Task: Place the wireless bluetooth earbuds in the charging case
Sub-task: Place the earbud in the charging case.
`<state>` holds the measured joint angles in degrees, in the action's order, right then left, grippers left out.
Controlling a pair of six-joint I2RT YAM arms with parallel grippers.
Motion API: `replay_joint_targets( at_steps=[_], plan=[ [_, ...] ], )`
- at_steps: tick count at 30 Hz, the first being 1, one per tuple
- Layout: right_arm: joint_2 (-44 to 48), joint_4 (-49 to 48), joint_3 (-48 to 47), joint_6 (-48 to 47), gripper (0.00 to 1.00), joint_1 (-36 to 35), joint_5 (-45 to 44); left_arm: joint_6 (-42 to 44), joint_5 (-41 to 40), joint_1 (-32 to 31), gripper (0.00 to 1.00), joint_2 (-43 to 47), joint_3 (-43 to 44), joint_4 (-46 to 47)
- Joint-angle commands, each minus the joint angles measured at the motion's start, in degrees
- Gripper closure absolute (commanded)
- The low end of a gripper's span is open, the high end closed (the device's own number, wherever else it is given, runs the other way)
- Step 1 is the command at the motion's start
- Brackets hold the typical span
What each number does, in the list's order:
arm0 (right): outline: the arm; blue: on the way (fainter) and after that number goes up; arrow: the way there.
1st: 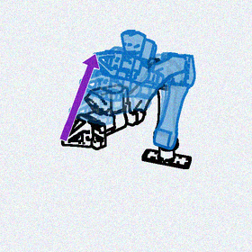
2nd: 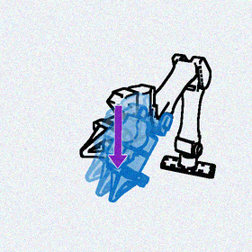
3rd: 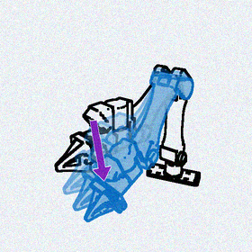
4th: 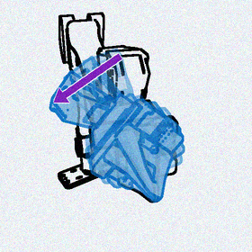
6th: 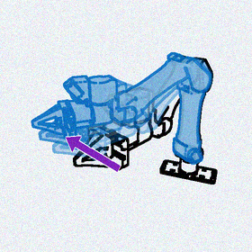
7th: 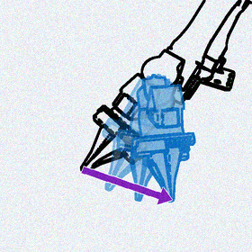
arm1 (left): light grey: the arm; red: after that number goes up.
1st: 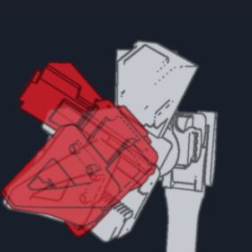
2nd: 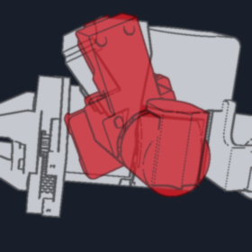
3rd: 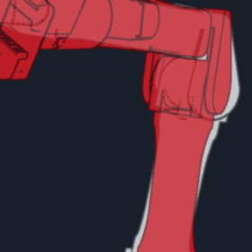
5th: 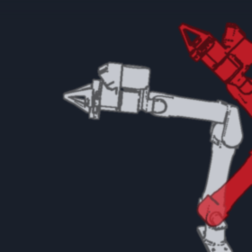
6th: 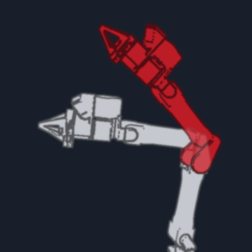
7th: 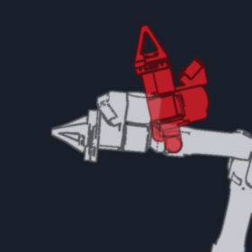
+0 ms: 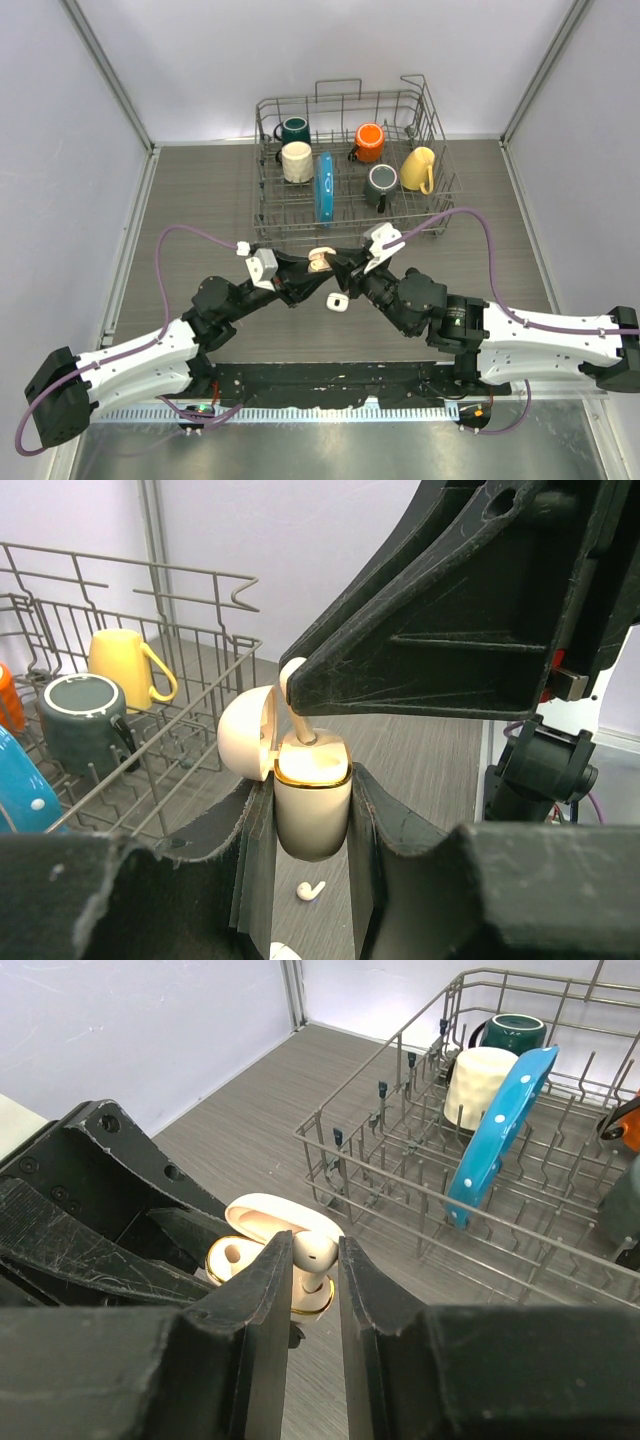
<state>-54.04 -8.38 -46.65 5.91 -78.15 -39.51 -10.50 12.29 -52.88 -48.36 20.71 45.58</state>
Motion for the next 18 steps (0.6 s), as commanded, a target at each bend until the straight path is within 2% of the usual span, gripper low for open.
replay_joint_targets(
  at_steps=[1,8,18],
  plan=[
    [-0.27,5.21,-2.73,0.33,0.99,-0.69,5.22,0.22,-1.92,0.24,1.00,1.16,1.79,6.98],
    [-1.86,7.50,-4.32,1.47,0.99,-0.69,7.34,0.31,-2.01,0.24,1.00,0.63,1.70,7.59],
    [-0.36,7.94,-4.59,0.77,0.99,-0.69,5.85,0.48,-3.15,0.24,1.00,2.21,0.39,7.68]
  ],
)
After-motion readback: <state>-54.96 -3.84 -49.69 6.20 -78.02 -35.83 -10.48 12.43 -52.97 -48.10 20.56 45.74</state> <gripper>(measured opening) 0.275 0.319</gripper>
